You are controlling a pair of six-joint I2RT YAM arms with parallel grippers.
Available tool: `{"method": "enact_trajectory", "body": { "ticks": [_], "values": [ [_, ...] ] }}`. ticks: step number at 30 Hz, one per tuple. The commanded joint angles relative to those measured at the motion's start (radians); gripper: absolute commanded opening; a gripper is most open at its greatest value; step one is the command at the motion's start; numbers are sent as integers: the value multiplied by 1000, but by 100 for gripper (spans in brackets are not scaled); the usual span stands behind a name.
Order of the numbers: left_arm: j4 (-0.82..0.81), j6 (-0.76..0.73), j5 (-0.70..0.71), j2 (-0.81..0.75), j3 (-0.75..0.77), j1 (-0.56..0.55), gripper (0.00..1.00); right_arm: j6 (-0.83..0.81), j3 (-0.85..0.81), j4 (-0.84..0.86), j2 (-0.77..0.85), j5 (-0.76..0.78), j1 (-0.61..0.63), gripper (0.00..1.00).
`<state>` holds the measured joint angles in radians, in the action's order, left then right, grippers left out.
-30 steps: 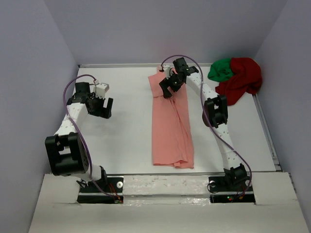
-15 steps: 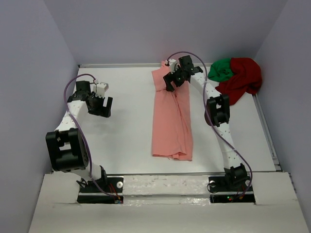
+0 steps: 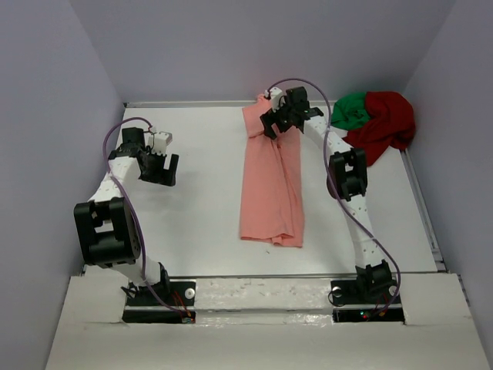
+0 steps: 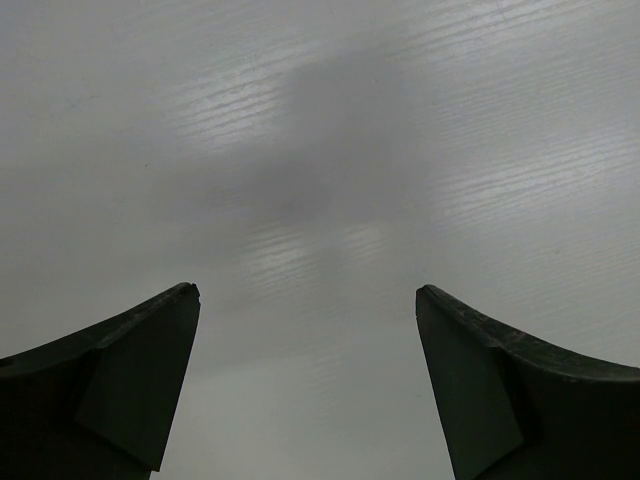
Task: Fold and stack the t-shirts
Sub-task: Rotate the tshirt 90 degrees
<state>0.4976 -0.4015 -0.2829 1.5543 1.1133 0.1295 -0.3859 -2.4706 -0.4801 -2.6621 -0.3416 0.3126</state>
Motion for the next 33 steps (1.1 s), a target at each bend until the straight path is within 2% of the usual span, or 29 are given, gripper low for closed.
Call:
{"method": "enact_trajectory", "body": {
  "ticks": [1,9,13,15,21,25,28,30,32,33],
  "values": [
    [12,9,-16,-42,23,2,99,-4,132,80,200,-27,-3,100],
    [7,9,-56,-106,7,2,99,-16,311,77,381,23,-3,100],
    [-4,6,-59,-161,-26,2,99,-71,273,-44,400,-108,-3,100],
    [-13,4,-56,-187,-46,2,99,-125,221,-165,384,-181,6,100],
    [-24,9,-58,-206,-61,2,99,-247,193,-366,350,-97,72,91],
    [-15,-8,-126,-189,-60,4,99,-228,232,-488,385,-71,82,81],
    [30,-34,-208,-157,-34,-2,99,-185,373,-515,459,-22,82,75],
    [51,-55,-259,-135,-23,-11,99,-160,468,-517,559,10,82,71],
    [59,-68,-282,-117,-20,-31,99,-137,638,-496,638,44,82,70],
    [56,-68,-280,-115,-21,-40,99,-125,695,-480,725,56,82,70]
  ]
}}
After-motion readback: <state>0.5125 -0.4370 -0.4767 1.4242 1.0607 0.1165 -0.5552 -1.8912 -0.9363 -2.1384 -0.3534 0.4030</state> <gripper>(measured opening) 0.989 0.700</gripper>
